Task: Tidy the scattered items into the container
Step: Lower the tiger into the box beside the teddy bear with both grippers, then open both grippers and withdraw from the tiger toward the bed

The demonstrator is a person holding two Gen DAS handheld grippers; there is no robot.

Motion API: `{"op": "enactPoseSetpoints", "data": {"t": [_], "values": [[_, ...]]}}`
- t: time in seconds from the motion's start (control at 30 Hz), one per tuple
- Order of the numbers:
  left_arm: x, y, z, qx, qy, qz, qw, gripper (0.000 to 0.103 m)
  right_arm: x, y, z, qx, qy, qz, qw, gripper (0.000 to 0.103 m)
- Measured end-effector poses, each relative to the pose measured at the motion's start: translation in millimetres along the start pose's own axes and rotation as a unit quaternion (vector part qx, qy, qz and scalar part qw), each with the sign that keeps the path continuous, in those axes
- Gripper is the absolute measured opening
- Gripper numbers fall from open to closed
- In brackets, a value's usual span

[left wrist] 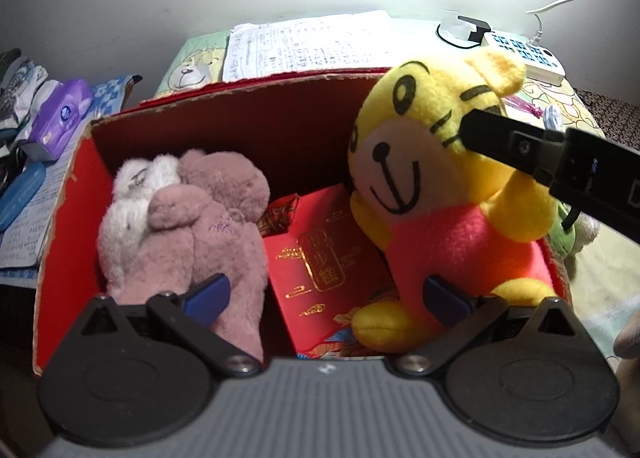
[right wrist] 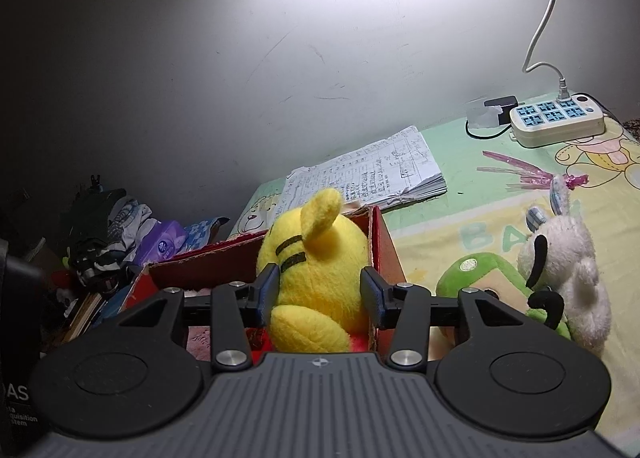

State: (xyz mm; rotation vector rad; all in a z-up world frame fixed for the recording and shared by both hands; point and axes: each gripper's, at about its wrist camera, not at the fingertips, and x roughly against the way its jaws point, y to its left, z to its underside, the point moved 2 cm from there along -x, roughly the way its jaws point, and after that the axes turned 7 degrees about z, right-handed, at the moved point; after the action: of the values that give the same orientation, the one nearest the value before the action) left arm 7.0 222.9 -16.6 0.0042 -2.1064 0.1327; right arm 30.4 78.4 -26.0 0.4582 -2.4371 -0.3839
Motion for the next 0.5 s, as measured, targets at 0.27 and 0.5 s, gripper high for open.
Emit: {"op": "enactPoseSetpoints", "data": {"t": [0.27, 0.5], "values": [[15.6, -1.8, 4.2, 0.042, -0.01, -0.034, 0.9985, 0.103, 5.0, -9.8, 1.5, 0.0, 0.014, -0.04, 0.999, 0.051], [27.7, -12.4, 6.8, 0.053, -0.019, -0.071, 0.9959, 0.103, 11.0, -20.5, 1.7, -0.008, 0.027, -0.075, 0.997, 0.051]]}}
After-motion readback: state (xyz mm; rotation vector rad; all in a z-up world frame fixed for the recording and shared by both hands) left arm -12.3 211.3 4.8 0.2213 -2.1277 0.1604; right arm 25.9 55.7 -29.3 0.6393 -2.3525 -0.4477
